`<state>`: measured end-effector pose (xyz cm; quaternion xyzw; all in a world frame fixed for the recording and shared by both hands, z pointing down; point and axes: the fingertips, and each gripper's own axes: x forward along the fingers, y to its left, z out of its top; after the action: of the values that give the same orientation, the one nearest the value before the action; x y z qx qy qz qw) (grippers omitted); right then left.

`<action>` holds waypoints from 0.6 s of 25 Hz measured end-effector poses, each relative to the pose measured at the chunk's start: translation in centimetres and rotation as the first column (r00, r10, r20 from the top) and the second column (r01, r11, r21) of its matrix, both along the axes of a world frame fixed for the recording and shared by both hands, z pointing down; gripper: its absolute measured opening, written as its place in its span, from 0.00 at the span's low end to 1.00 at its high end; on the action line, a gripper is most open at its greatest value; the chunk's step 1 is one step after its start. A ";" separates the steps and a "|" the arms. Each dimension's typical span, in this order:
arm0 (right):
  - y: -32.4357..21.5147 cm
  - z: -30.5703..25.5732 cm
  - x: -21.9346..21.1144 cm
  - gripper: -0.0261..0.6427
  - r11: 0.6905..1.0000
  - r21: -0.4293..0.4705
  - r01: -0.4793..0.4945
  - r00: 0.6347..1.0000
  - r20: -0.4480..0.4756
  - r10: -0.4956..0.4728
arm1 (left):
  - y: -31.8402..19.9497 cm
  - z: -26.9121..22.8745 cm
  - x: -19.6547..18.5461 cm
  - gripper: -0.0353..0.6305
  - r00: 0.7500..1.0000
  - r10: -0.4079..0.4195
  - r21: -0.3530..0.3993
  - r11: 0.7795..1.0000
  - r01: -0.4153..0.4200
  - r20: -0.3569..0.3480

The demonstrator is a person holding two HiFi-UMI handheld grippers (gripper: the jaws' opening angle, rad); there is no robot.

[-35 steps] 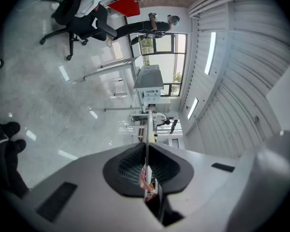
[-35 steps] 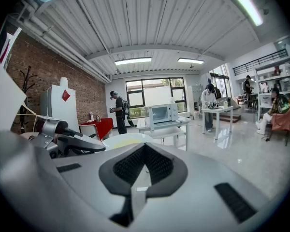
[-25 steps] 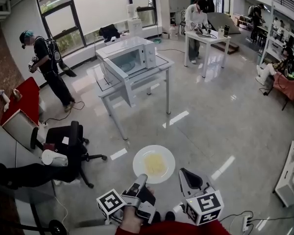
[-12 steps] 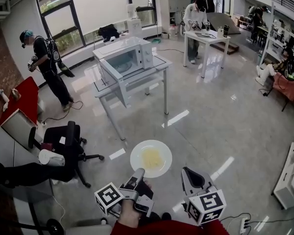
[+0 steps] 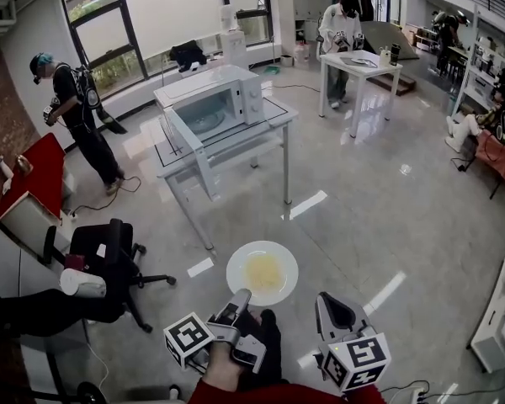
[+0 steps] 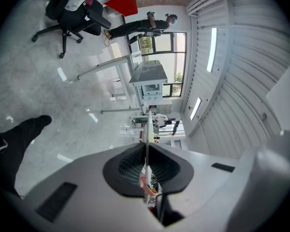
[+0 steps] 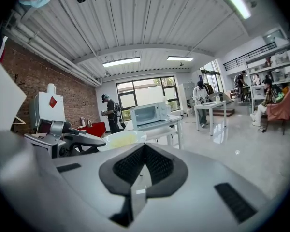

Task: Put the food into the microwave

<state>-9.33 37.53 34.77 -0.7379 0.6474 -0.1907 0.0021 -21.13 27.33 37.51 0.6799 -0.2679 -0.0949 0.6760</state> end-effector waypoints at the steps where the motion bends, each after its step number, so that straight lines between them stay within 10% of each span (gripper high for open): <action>1: -0.9 0.3 0.6 0.06 1.000 -0.005 -0.002 1.000 0.004 0.002 | -1.0 0.3 0.6 0.09 1.000 0.000 -0.002 1.000 0.000 0.002; 15: -18.9 -0.3 10.5 0.06 0.999 -0.046 -0.006 1.000 -0.010 0.005 | -18.9 -1.2 11.3 0.09 0.999 -0.032 0.034 0.999 0.031 0.018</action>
<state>1.14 18.63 34.45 -0.7404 0.6409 -0.2017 -0.0176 -9.85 8.41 36.35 0.6876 -0.2832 -0.1037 0.6605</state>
